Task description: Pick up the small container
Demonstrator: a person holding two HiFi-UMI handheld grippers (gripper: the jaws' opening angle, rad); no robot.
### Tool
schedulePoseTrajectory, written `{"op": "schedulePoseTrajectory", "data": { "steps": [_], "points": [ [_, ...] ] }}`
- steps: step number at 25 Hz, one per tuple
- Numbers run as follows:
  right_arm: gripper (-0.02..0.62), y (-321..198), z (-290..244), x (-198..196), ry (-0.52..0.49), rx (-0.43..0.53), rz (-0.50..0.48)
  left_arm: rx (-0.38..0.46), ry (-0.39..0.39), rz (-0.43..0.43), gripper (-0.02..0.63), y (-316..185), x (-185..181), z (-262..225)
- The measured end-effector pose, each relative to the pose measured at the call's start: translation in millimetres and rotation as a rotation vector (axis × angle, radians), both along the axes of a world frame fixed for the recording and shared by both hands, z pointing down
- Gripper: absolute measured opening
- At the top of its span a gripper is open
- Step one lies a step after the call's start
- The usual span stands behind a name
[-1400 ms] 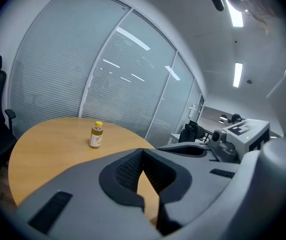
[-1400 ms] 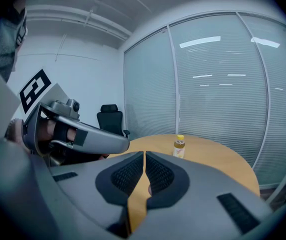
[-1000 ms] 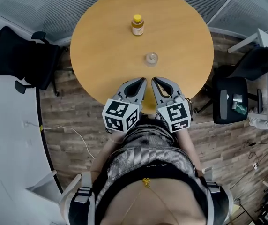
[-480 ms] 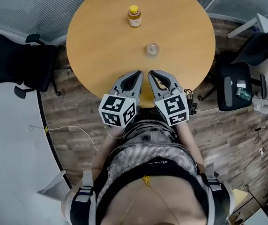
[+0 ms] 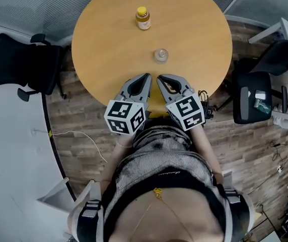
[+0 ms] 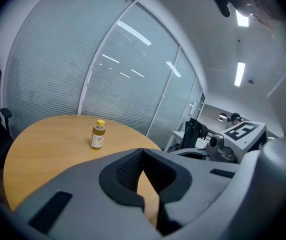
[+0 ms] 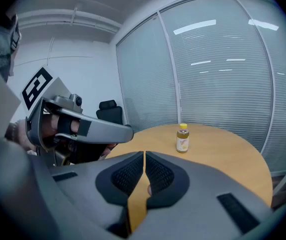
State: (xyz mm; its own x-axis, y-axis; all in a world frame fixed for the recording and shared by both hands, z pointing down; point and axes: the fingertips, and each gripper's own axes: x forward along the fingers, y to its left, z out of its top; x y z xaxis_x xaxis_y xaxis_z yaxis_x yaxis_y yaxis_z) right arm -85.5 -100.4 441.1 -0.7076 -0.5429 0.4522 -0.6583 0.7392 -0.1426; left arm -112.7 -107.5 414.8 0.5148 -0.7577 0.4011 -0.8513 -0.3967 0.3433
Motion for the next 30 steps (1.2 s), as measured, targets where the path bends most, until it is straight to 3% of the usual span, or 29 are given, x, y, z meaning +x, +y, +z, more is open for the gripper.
{"op": "schedulePoseTrajectory", "data": {
  "steps": [11,30],
  "points": [
    [0.028,-25,-7,26,-0.014,0.004,-0.117,0.01,-0.016,-0.087,0.02,-23,32,-10],
    [0.028,-25,-6,68,-0.051,-0.007,-0.237,-0.01,-0.043,-0.204,0.02,-15,72,-4]
  ]
}}
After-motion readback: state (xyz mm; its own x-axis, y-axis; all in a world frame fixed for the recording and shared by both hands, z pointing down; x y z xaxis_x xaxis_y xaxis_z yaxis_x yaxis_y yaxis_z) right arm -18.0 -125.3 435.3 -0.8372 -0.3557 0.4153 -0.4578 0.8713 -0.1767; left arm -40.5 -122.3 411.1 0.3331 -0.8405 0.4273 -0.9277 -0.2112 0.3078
